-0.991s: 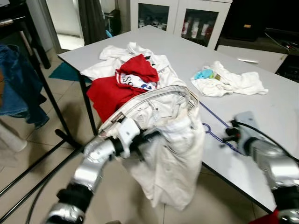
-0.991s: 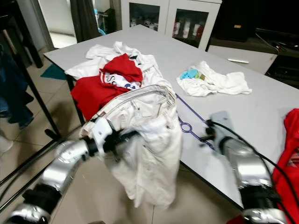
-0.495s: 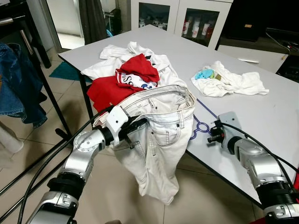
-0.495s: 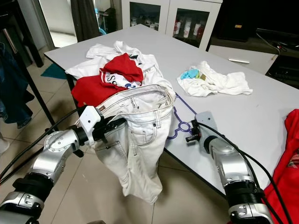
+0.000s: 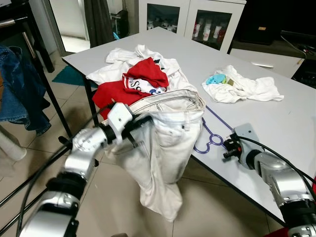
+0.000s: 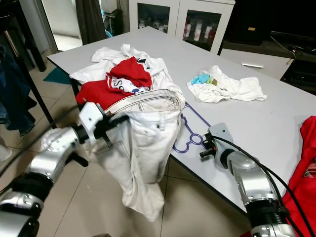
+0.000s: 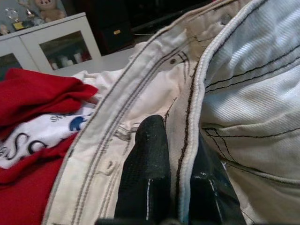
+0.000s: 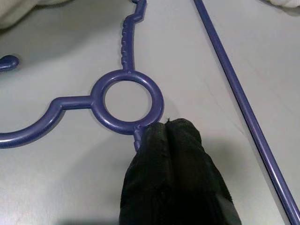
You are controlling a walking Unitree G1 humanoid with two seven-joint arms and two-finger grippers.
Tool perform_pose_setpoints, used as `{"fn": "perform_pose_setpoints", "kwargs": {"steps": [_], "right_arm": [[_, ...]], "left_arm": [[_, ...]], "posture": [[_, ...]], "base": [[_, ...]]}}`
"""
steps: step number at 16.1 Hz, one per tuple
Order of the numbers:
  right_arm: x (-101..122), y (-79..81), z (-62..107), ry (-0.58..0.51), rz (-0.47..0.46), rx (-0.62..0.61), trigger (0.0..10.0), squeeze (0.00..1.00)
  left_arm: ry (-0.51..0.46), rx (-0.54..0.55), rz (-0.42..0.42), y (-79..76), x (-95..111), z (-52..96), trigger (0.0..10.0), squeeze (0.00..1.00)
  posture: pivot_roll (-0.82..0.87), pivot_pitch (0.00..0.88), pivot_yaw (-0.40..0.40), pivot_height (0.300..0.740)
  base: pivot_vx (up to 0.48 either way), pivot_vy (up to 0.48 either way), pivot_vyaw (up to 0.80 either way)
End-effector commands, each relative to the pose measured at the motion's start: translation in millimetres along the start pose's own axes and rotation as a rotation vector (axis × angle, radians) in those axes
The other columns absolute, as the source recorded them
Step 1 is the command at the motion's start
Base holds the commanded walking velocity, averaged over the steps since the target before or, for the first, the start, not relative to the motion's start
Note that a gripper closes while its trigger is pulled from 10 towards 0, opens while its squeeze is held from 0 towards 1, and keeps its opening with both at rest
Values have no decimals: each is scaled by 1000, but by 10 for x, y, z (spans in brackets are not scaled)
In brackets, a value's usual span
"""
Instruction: Hang hanger
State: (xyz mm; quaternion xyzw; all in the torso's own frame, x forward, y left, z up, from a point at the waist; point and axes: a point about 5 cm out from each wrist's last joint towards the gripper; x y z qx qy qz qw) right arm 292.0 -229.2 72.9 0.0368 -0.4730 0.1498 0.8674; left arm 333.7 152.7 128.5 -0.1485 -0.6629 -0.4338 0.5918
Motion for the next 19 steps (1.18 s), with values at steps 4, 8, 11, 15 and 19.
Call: {"fn": "perform_pose_setpoints", "kwargs": {"steps": [4,8,11,15,19], "right_arm": [[-258,-74,123,100,-15,37,10000,0],[-305,-22,269,113,36,170,10000,0],[-248,-69,328,94,64,175,10000,0],[90,-224,491,-12,97,121,10000,0],[243,-158,540,-80,135,145,10000,0]], "left_arm": [[-32,21,-35,73,80,-23,0,0],[-36,9,-33,45,71,-40,0,0],[-38,5,-33,38,70,-48,0,0],[-42,6,-33,36,69,-53,0,0],[-45,2,-30,17,69,-70,0,0]], "posture": [[-25,0,-38,740],[-28,0,-36,740],[-27,0,-38,740],[-26,0,-40,740],[-30,0,-43,740]], "base": [[0,0,0],[0,0,0],[0,0,0],[0,0,0],[0,0,0]]}}
Point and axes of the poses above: a point about 5 cm out from each wrist's last joint towards the gripper, its own z axis pointing back from the gripper into the wrist, its own x axis along the axis of the wrist's last joint, y = z × x, and after that the axes turned 5 degrees about -z, right-handed
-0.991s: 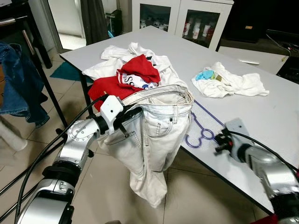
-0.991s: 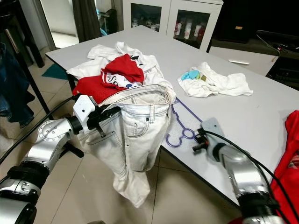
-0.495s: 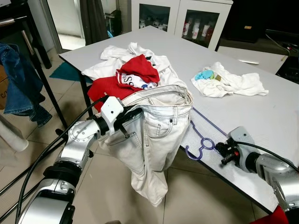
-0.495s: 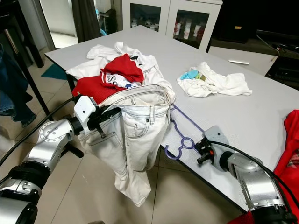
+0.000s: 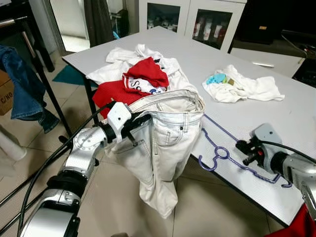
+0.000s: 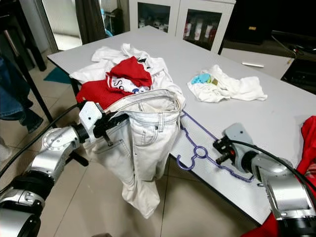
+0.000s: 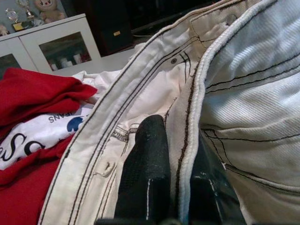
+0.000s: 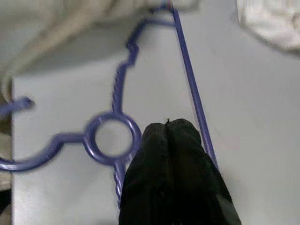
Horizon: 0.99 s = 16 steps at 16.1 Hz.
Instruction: Hang hanger
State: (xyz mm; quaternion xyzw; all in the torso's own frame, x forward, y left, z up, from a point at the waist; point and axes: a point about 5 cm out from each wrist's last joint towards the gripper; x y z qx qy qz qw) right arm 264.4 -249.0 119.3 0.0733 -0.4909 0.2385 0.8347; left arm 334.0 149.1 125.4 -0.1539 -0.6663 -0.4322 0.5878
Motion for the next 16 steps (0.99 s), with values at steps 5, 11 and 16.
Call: {"fn": "perform_pose_setpoints", "kwargs": {"steps": [5,11,16], "right_arm": [[238,334,55,-207,112,86,10000,1000],[90,606,109,-198,322,159,10000,953],[-195,715,86,-100,445,222,10000,0]], "left_arm": [[-33,-2,-30,19,80,-51,0,0],[-36,-5,-27,5,77,-57,0,0],[-38,-6,-26,-2,77,-67,0,0]], "posture": [[-30,0,-48,740],[-35,0,-50,740],[-32,0,-57,740]], "base": [[0,0,0],[0,0,0],[0,0,0]]}}
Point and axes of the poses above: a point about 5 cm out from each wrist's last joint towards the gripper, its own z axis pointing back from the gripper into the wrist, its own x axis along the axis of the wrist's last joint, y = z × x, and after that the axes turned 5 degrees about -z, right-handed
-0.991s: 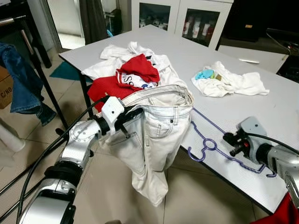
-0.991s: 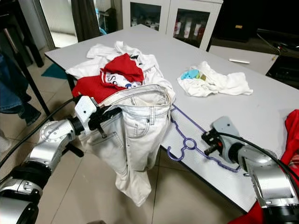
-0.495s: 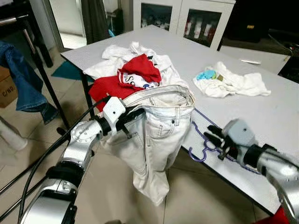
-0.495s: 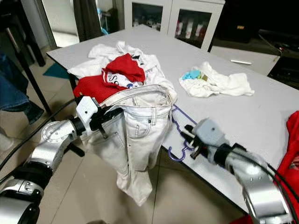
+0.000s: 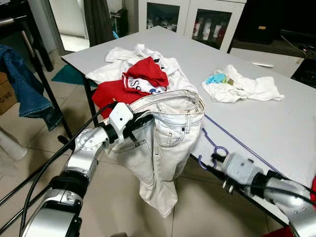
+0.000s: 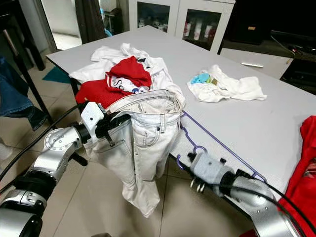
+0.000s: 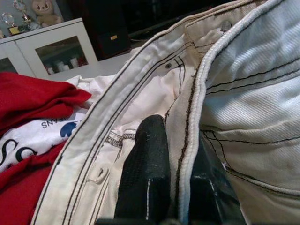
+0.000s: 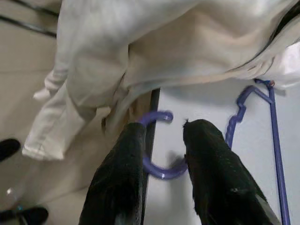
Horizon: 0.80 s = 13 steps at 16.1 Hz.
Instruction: Hang hanger
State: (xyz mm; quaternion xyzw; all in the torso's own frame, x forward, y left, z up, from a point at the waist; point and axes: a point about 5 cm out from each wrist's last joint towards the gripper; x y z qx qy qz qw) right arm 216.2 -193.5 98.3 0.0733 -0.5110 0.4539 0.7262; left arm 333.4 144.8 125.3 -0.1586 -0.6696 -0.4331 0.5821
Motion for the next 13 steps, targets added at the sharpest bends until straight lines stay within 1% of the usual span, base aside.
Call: {"fn": "perform_pose_setpoints", "kwargs": {"steps": [1,2,3,4,6,8,9,10,11,12,13], "right_arm": [[-28,-19,28,18,49,7,10000,0],[-59,-20,37,28,69,4,10000,749],[-75,-18,39,31,73,3,10000,878],[-82,-9,37,31,79,6,10000,933],[-115,36,5,38,115,9,10000,875],[-163,59,-18,53,136,11,10000,604],[-199,70,-21,66,159,14,10000,349],[-252,66,-30,88,199,9,10000,216],[-269,64,-35,96,215,6,10000,204],[-297,27,-62,109,233,-26,10000,137],[-304,12,-72,111,237,-37,10000,137]], "left_arm": [[-23,2,-25,29,64,-41,0,0],[-24,3,-24,30,64,-43,0,0],[-24,4,-24,29,65,-45,0,0],[-25,5,-23,27,64,-46,0,0],[-26,6,-22,16,61,-50,0,0],[-27,6,-21,14,61,-54,0,0],[-27,6,-21,16,63,-58,0,0],[-27,7,-21,20,65,-63,0,0],[-28,7,-22,21,66,-64,0,0],[-29,7,-23,25,70,-68,0,0],[-29,8,-23,26,71,-70,0,0]], "posture": [[-30,0,-62,740],[-28,0,-64,740],[-28,0,-65,740],[-28,0,-65,740],[-28,0,-67,740],[-28,0,-66,740],[-30,0,-64,740],[-31,0,-64,740],[-31,0,-64,740],[-32,0,-63,740],[-31,0,-63,740]], "base": [[0,0,0],[0,0,0],[0,0,0],[0,0,0],[0,0,0],[0,0,0],[0,0,0],[0,0,0],[0,0,0],[0,0,0],[0,0,0]]}}
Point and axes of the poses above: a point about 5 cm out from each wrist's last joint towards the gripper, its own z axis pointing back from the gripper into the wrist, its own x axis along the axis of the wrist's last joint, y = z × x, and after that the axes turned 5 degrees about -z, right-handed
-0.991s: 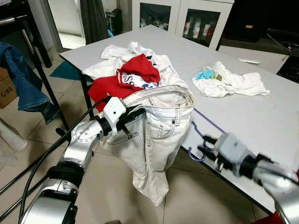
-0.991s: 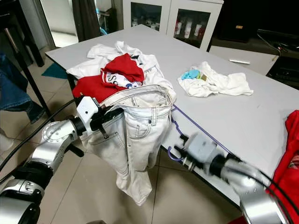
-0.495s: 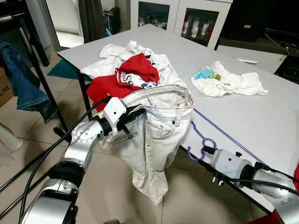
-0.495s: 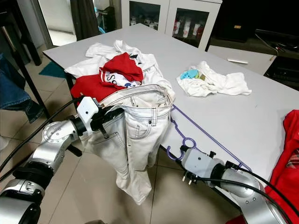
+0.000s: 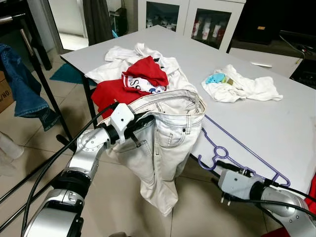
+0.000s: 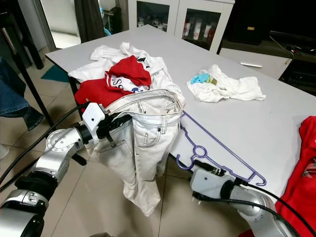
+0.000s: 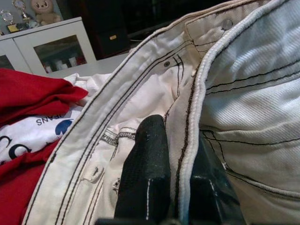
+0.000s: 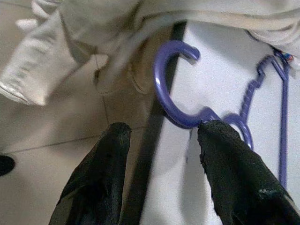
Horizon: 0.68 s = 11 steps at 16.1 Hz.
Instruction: Hang hanger
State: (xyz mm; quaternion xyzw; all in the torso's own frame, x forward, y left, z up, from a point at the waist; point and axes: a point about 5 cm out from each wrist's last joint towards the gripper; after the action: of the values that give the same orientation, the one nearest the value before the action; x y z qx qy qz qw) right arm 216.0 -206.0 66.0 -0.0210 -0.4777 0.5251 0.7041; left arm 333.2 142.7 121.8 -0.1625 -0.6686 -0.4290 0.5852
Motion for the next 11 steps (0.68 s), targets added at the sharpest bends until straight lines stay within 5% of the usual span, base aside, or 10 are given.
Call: {"fn": "perform_pose_setpoints", "kwargs": {"steps": [1,11], "right_arm": [[9,-82,-32,2,38,-42,10000,0],[-23,-157,-252,11,80,-106,10000,0]], "left_arm": [[-31,7,-37,54,102,-58,0,0],[-38,14,-31,29,95,-59,0,0]], "posture": [[-31,0,-63,740],[-20,0,-79,740]], "base": [[0,0,0],[0,0,0]]}}
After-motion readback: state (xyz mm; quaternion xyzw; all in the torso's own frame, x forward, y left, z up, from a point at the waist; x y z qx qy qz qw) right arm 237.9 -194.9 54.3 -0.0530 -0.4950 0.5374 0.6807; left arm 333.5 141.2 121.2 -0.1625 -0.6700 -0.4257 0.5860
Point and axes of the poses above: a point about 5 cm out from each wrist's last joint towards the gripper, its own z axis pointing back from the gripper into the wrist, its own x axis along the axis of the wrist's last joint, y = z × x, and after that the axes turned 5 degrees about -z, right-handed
